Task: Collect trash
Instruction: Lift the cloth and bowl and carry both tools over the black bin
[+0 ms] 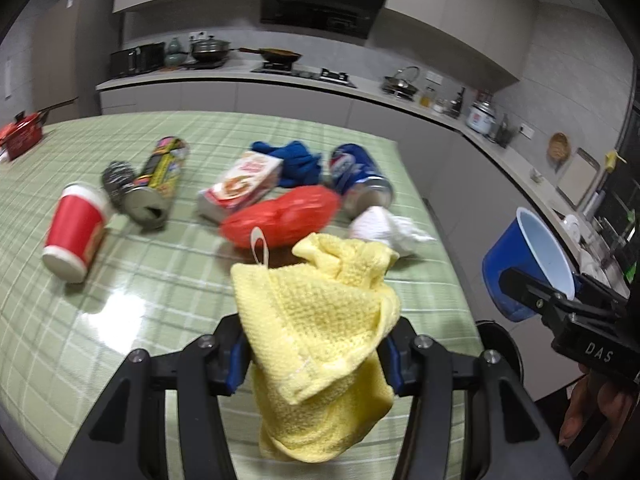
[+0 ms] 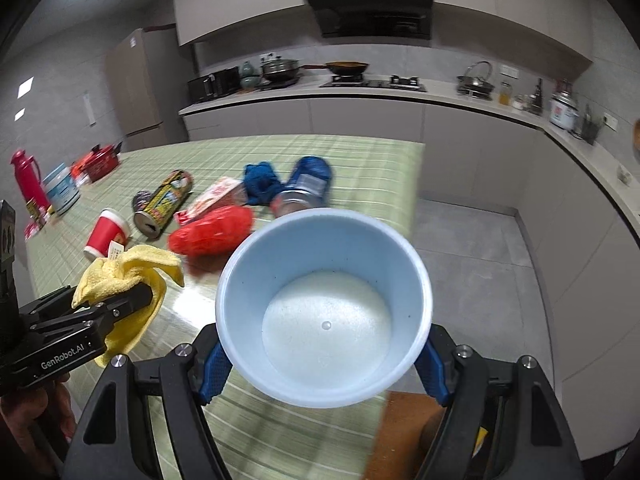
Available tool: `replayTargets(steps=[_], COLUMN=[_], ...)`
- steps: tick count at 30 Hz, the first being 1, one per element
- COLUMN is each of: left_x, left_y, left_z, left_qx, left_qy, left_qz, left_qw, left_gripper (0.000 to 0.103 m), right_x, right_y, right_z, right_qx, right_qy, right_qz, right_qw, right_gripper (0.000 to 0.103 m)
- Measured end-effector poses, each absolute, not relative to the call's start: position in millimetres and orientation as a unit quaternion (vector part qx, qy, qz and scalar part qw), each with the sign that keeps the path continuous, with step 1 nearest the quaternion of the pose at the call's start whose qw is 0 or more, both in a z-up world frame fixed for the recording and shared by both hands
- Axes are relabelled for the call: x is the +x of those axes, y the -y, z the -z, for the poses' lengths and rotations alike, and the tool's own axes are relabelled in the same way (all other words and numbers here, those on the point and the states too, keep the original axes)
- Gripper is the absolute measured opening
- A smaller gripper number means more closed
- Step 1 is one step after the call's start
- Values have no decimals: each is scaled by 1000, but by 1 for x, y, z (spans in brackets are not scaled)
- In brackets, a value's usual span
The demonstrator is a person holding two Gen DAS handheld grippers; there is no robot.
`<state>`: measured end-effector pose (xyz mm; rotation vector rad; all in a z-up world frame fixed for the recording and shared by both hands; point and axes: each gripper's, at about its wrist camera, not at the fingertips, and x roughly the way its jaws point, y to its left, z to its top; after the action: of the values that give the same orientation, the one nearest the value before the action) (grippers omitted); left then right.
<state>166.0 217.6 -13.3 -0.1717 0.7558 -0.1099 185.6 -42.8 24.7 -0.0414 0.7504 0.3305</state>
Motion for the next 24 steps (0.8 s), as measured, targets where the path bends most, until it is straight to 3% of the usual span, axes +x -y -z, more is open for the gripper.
replayTargets(steps=[24], left_x=[178], left_y=[-32], left_z=[10], left_qx=[-43], left_qy=[-372], left_qz=[125], left_qw=[919], left_gripper=[54], right_x=[179], right_y=[242], right_z=[-28], right_qx=[19], right_qy=[-364], right_qz=[-85], right_qw=[927], right_gripper=[78])
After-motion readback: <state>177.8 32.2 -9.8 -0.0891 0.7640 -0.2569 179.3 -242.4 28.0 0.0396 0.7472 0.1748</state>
